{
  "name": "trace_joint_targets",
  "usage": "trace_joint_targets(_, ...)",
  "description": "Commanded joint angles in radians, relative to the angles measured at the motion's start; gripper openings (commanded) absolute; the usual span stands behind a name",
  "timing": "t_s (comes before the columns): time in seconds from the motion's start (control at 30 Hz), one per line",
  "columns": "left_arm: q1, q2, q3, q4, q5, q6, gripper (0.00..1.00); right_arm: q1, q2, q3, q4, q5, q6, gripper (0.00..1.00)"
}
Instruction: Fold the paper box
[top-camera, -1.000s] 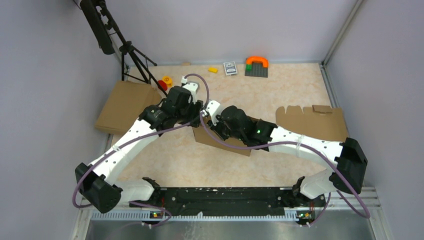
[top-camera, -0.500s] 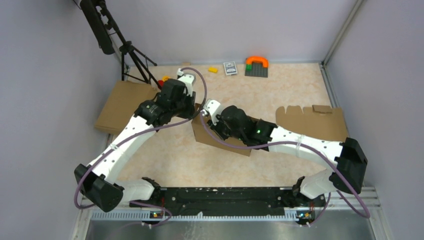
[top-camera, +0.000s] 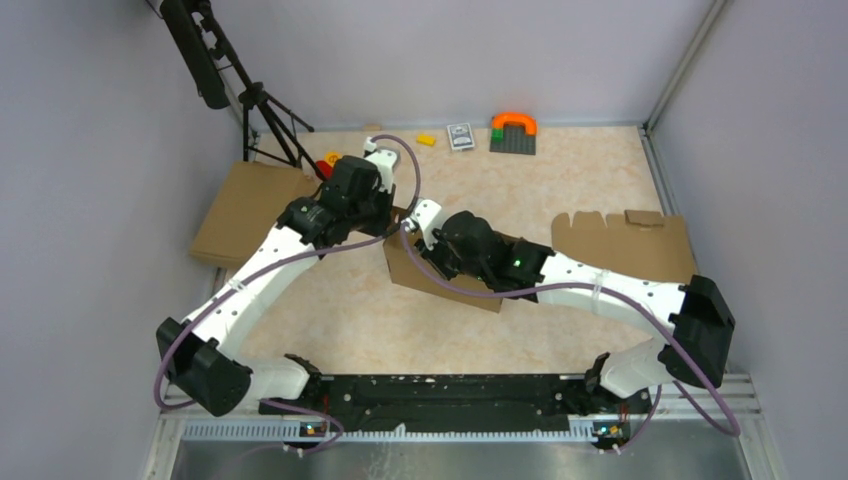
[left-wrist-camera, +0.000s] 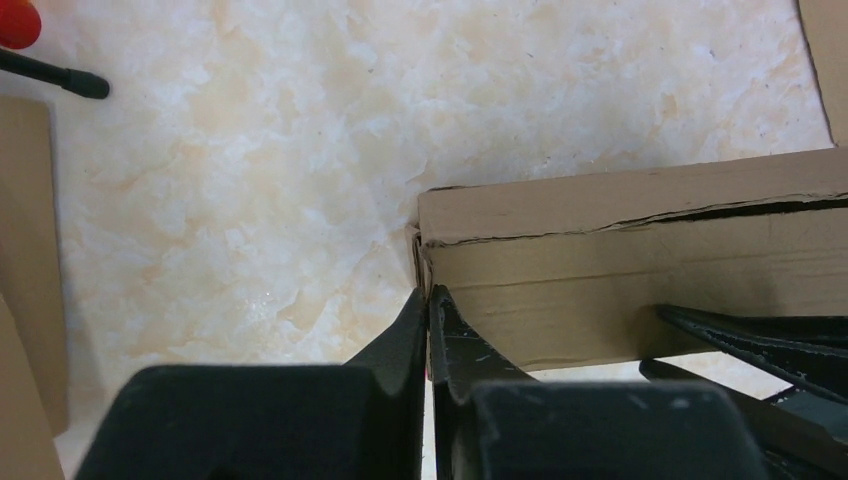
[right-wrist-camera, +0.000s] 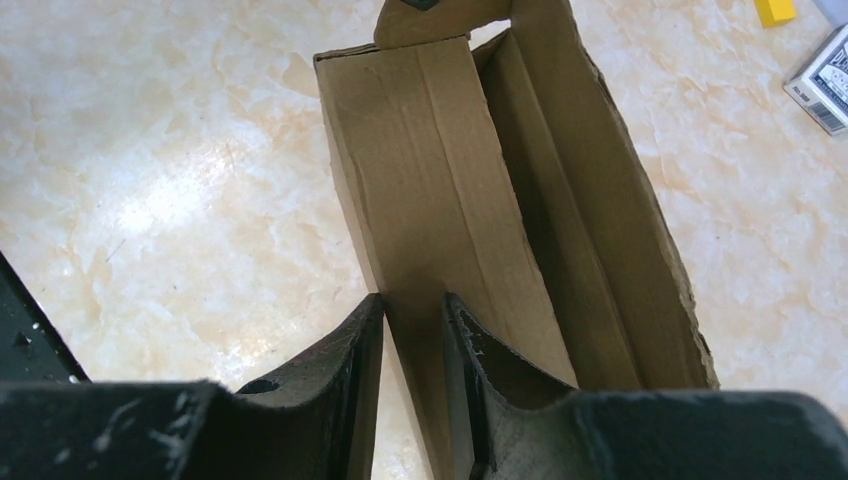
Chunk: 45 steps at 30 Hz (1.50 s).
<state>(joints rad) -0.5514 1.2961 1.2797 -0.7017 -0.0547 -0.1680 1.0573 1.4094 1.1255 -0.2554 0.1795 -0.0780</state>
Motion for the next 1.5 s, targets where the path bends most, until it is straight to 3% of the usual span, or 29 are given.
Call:
trace_joint_targets(0.0,0.002,0.007,0.036,0.007,0.012,0.028,0.0,-0.002,0.018,0.034,-0.028,0.047,0.013,0.27)
trace_joint_targets(0.63,0.001,-0.061,-0.051,-0.05,0.038,0.023,0.0,-0.002,0.042,0.059,-0.048,0.094,0.026,0.25)
trace_joint_targets(0.93,0.0,-0.027,-0.016,-0.045,0.021,0.0,0.0,-0.002,-0.057,0.104,-0.099,-0.054,0.062,0.5)
trace_joint_targets(1.2,0.0,-0.025,-0.003,-0.046,0.014,-0.008,0.0,-0.028,-0.191,0.131,-0.239,-0.045,0.129,0.53)
trace_joint_targets(1.37,0.001,-0.025,0.004,-0.054,0.004,-0.008,0.0,-0.146,-0.329,0.135,-0.415,-0.018,0.208,0.53)
trace_joint_targets(1.47,-0.001,-0.027,0.004,-0.056,0.0,-0.005,0.0,-0.199,-0.368,0.136,-0.518,0.076,0.215,0.53)
